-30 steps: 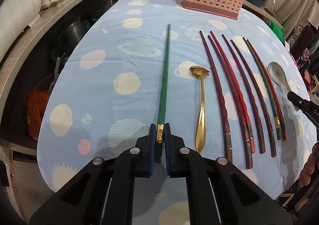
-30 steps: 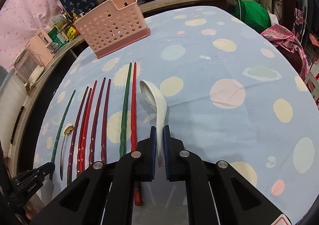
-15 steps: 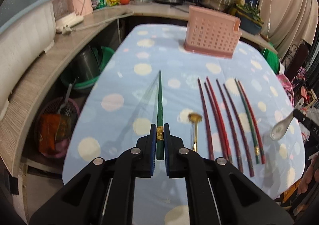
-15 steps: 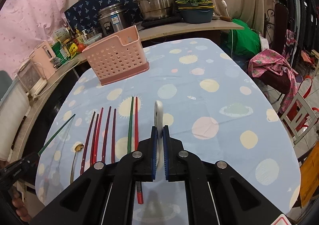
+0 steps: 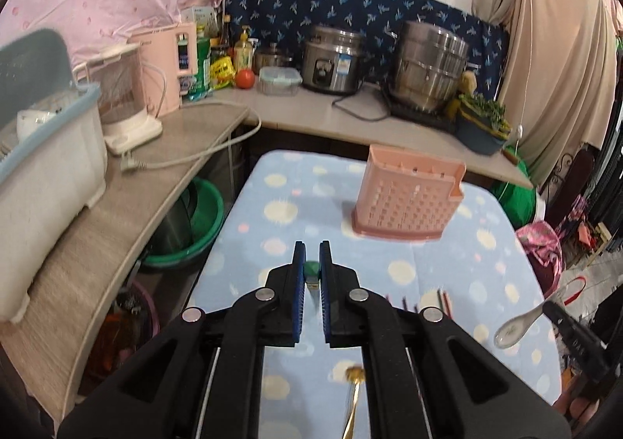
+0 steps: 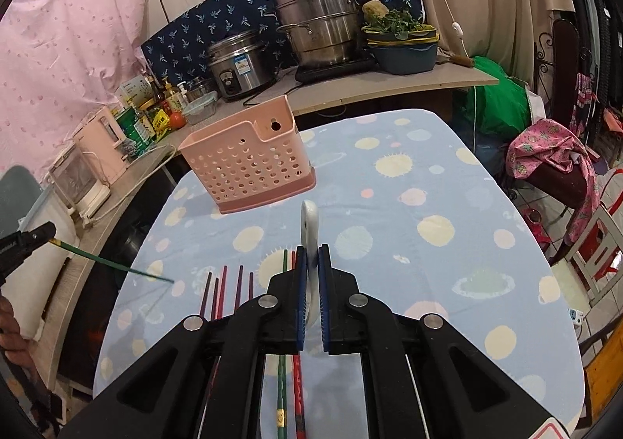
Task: Organize utensils
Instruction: 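Carry green chopstick with left tool while right tool carries white spoon to basket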
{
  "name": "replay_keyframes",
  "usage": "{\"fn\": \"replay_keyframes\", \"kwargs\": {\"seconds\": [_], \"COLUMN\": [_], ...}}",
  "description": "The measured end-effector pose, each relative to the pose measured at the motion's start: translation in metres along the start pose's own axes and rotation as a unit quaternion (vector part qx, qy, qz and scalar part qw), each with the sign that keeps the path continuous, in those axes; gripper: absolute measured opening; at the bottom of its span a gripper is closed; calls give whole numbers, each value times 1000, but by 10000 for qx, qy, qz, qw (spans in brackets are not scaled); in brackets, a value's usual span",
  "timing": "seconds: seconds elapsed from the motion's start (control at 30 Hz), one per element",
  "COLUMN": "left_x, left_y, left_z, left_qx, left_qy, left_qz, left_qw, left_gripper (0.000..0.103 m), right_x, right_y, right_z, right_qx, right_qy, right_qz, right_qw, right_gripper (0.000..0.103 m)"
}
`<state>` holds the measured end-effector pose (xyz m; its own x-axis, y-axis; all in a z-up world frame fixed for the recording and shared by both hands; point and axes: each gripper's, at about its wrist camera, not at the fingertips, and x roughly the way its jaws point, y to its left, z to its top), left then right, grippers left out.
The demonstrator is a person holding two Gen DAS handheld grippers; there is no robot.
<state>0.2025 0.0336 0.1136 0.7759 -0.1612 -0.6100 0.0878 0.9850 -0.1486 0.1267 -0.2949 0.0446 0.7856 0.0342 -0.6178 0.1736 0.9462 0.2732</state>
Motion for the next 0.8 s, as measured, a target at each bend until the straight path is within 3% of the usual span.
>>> {"fn": "replay_keyframes", "kwargs": {"seconds": [0.33,0.63,0.8], "left_x": [-3,8,43], "left_y": [-26,-61,-75], "left_z": [93,168,185], "left_qx": [-70,-141,-196], "left_qy": [-702,-1578,-1546], "left_qz": [-317,-491,-555], "left_qw": [9970,9862,9862], "left_gripper": [7,7,7], "right_x": [38,93,125], "right_y": [10,19,21], "right_z": [85,154,176], "right_qx": [109,250,207], "right_qy": [-254,-442,-503], "right_qz": [398,598,480], "right_qw": [9988,9969,9974], "right_gripper": [6,6,6]}}
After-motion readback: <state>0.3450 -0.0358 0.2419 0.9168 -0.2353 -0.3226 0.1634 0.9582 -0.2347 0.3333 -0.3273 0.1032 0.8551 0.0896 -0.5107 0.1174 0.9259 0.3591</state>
